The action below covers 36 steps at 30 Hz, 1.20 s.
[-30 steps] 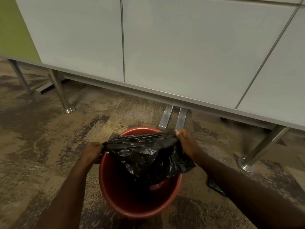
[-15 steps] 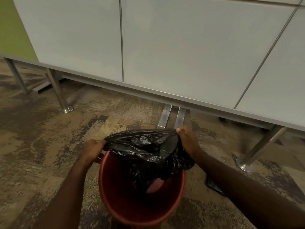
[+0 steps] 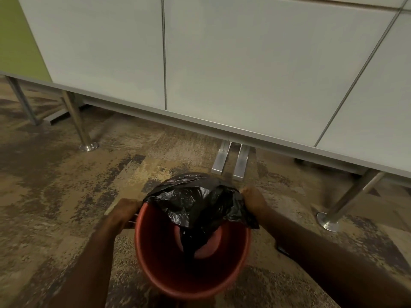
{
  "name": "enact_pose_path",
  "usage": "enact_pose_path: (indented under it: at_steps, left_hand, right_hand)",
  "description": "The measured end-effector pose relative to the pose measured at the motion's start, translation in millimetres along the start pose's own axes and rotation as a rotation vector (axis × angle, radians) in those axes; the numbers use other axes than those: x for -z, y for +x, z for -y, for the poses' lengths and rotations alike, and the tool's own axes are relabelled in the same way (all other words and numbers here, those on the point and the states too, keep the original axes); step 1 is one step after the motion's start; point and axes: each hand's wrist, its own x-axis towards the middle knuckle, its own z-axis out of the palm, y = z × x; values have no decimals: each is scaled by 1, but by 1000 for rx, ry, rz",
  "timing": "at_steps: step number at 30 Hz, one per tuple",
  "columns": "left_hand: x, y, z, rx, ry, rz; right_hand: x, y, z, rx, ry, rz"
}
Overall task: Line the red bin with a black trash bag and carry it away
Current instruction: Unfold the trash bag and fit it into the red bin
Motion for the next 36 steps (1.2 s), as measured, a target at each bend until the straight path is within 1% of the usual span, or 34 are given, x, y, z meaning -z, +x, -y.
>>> enact_pose_path:
  at_steps: [2, 4, 5, 6, 7, 8, 9, 11, 12, 14, 16, 18, 21, 25, 27, 29, 33, 36]
  left_hand:
    - [2, 1, -2, -45, -35, -26]
    - [1, 1, -4, -84, -81, -63]
    - [0, 1, -5, -99, -90, -71]
    - [-2, 1, -5, -112, -85, -70]
    - [-5, 1, -5, -122, -73, -62]
    - [-8, 1, -4, -126, -64, -52]
    - [-10, 1, -4, -126, -57, -47]
    - [-14, 1, -4, -131, -33, -53]
    - [-15, 1, -4, -136, -18, -55]
    - [-17, 1, -3, -139, 17, -45]
    - [-17, 2, -1, -124, 55, -46]
    - [-17, 3, 2, -98, 55, -38]
    - [-14, 5, 5, -65, 56, 18]
    - [-5, 9, 8, -18, 99, 137]
    - [-1, 11, 10, -8, 102, 195]
    - [2, 14, 12, 0, 111, 246]
    - [2, 14, 15, 1, 194, 395]
    - [-4, 12, 16, -23, 227, 520]
  right_hand:
    - [-1, 0, -2, 53, -9, -115]
    - [1, -2, 5, 261, -45, -173]
    - [2, -3, 11, 402, -86, -155]
    - [2, -4, 18, 535, -159, -98]
    - [1, -6, 25, 629, -237, -24]
    - [-2, -9, 30, 670, -286, 51]
    - [-7, -13, 35, 656, -276, 142]
    - [-20, -18, 39, 544, -228, 331]
    - [-26, -19, 40, 484, -267, 395]
    - [-31, -16, 40, 411, -409, 475]
    - [-24, -9, 42, 432, -620, 521]
    - [-13, -6, 42, 498, -815, 481]
    - [11, 0, 37, 631, -896, 433]
    - [49, 9, 27, 579, -904, 484]
    - [65, 12, 13, 561, -830, 477]
    - [78, 9, -5, 567, -788, 426]
    - [83, 4, -41, 607, -862, 333]
    - [79, 2, -54, 582, -782, 368]
